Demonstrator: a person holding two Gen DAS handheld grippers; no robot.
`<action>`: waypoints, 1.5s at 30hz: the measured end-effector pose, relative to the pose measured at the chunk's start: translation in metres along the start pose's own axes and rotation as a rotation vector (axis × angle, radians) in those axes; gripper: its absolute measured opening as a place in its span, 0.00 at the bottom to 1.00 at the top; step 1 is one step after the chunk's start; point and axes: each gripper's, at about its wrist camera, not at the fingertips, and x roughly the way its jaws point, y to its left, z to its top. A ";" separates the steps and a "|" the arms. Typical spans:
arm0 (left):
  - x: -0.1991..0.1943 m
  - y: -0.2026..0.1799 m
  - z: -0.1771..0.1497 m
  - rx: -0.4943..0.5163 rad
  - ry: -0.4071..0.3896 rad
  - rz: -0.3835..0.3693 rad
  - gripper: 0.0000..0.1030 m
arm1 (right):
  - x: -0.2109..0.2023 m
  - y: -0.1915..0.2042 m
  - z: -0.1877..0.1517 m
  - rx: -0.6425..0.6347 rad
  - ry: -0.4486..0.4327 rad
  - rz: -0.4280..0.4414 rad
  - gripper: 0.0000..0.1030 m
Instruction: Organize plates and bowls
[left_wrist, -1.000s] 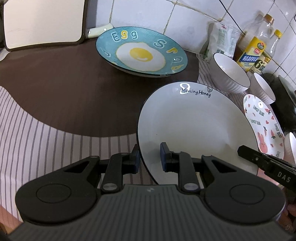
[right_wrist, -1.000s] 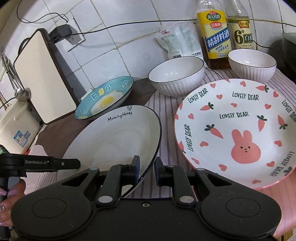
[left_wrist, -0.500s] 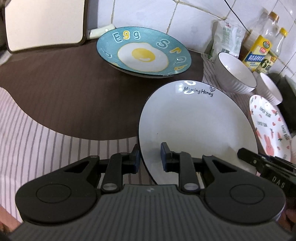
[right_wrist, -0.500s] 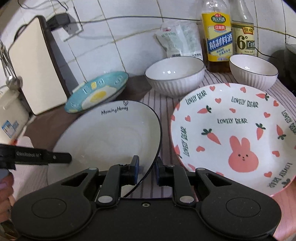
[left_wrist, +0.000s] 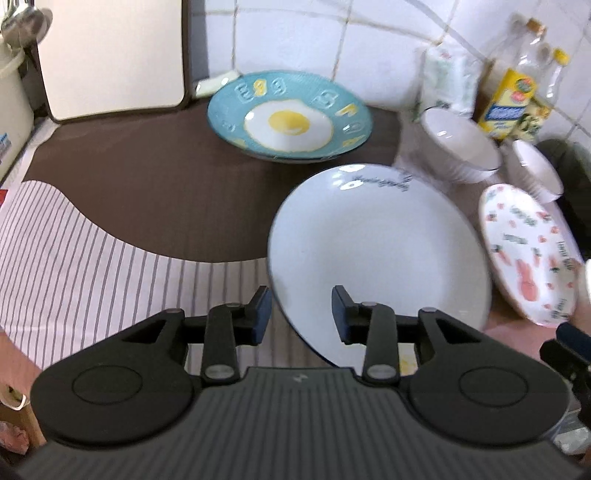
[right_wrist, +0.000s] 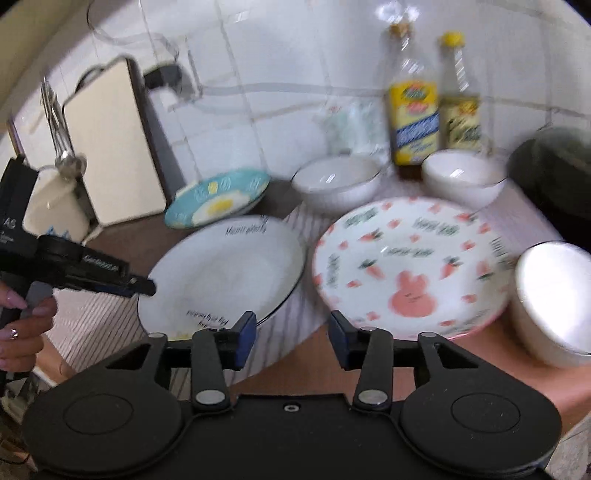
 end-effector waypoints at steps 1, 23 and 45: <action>-0.007 -0.005 -0.001 0.006 -0.009 -0.008 0.35 | -0.007 -0.004 0.000 0.012 -0.013 -0.010 0.51; -0.011 -0.153 0.012 0.376 -0.105 -0.220 0.43 | -0.012 -0.082 -0.035 0.427 -0.138 -0.160 0.52; 0.114 -0.192 0.067 0.513 0.087 -0.272 0.48 | 0.042 -0.100 -0.036 0.546 -0.182 -0.234 0.44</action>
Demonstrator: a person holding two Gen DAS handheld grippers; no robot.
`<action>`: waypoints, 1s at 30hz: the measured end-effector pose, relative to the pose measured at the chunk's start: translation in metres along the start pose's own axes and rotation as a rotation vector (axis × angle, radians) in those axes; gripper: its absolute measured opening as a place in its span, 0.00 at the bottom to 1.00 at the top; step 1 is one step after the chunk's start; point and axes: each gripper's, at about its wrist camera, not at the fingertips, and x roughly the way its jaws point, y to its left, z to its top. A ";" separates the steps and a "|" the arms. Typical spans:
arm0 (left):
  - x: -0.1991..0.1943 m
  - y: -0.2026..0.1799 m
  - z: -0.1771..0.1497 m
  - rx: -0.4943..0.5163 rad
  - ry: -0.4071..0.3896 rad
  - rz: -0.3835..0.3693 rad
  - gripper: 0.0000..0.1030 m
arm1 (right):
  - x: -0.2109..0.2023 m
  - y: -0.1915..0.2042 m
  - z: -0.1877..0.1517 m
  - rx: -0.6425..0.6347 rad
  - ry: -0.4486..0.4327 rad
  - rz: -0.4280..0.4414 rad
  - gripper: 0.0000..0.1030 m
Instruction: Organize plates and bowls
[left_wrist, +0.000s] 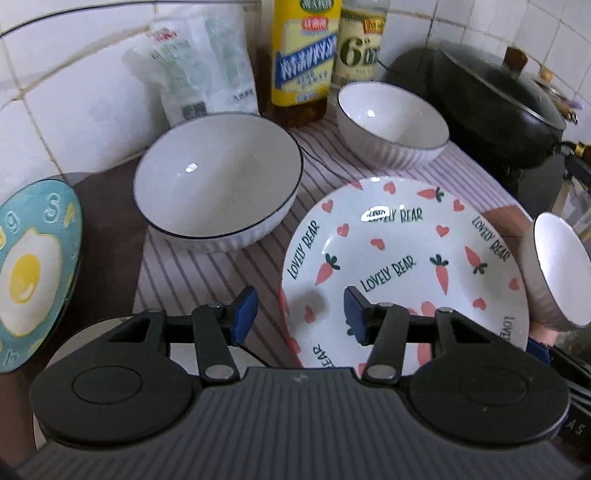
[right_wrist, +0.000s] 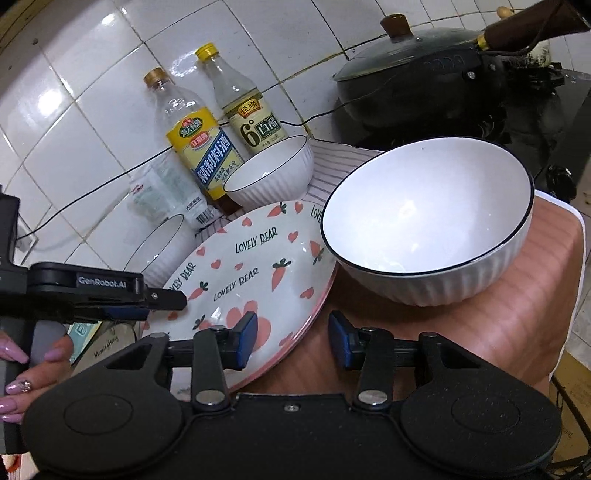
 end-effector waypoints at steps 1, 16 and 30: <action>0.003 -0.001 0.001 0.007 0.011 -0.006 0.47 | 0.001 0.001 0.001 0.002 0.000 -0.004 0.43; 0.012 0.002 0.002 -0.015 0.044 -0.043 0.29 | 0.010 0.001 0.006 -0.002 0.011 -0.044 0.25; -0.019 0.009 -0.003 -0.047 0.016 -0.043 0.29 | -0.004 0.008 0.013 -0.003 0.074 0.013 0.24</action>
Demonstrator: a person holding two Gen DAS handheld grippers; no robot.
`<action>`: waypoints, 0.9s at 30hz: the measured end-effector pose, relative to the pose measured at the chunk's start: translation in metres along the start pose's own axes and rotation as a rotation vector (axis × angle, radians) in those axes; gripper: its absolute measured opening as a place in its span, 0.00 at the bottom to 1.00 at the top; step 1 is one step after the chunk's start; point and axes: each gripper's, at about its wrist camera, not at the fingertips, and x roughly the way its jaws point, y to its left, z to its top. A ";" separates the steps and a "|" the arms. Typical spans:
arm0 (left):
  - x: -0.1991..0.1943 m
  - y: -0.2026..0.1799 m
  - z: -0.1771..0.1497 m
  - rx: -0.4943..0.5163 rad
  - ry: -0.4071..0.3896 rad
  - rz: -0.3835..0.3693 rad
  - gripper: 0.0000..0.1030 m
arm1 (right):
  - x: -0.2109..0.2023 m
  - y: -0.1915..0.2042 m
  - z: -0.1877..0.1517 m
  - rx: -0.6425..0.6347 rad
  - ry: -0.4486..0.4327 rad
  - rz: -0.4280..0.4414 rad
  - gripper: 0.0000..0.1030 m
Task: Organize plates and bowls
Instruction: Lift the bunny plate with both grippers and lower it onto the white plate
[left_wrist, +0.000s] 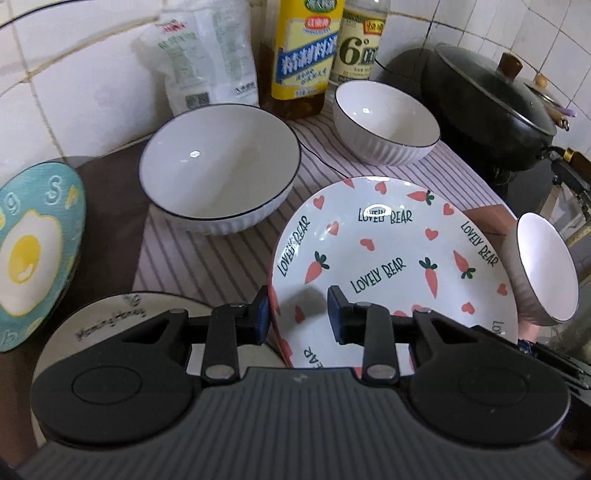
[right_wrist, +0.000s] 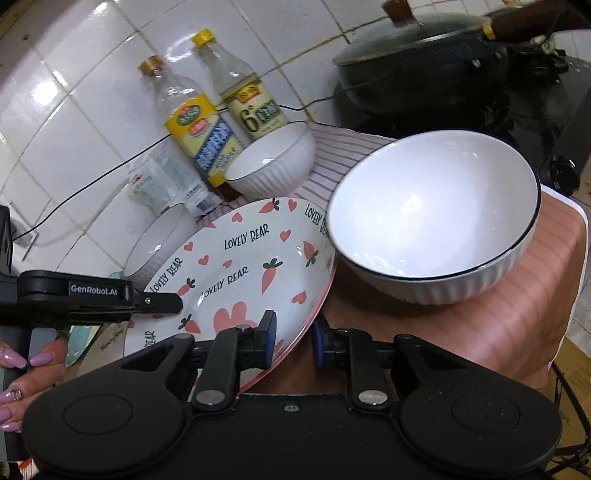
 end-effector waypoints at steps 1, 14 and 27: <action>-0.005 0.002 -0.001 -0.008 -0.003 0.002 0.29 | -0.003 0.002 0.001 -0.002 -0.002 0.008 0.24; -0.108 0.039 -0.041 -0.146 -0.069 0.057 0.29 | -0.050 0.054 0.009 -0.101 0.045 0.147 0.24; -0.156 0.087 -0.107 -0.315 -0.057 0.112 0.29 | -0.057 0.108 -0.014 -0.240 0.147 0.223 0.24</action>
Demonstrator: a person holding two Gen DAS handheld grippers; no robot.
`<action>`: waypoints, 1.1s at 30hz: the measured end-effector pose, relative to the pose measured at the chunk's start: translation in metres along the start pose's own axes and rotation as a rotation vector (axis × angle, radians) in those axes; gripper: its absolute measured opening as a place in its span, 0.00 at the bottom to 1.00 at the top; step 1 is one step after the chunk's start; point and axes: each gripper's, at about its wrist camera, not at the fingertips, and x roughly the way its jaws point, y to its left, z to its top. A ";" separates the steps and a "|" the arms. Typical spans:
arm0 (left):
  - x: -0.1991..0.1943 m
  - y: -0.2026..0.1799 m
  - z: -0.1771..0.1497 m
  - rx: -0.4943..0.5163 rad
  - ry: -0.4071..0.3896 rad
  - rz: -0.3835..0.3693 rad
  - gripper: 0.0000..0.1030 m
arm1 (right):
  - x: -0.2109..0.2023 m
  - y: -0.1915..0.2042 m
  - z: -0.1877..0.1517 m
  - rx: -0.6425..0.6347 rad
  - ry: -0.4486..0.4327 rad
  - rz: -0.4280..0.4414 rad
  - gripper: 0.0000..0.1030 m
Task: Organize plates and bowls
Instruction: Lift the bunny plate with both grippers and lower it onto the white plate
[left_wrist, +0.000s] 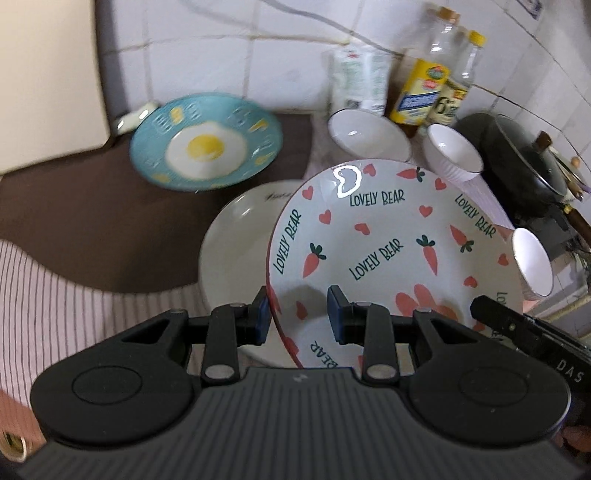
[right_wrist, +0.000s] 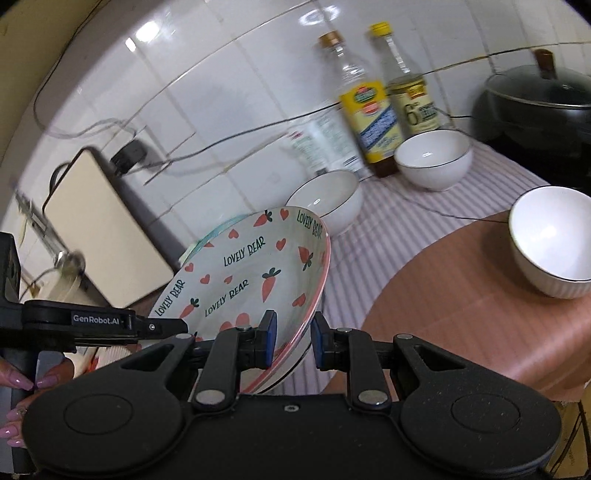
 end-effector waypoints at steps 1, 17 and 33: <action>0.001 0.004 -0.001 -0.011 0.007 0.003 0.29 | 0.004 0.002 0.000 -0.007 0.012 0.000 0.24; 0.037 0.039 -0.008 -0.115 0.113 0.025 0.29 | 0.056 0.015 0.002 -0.099 0.168 -0.055 0.24; 0.050 0.035 -0.002 -0.121 0.126 0.132 0.29 | 0.080 0.021 0.003 -0.132 0.210 -0.118 0.23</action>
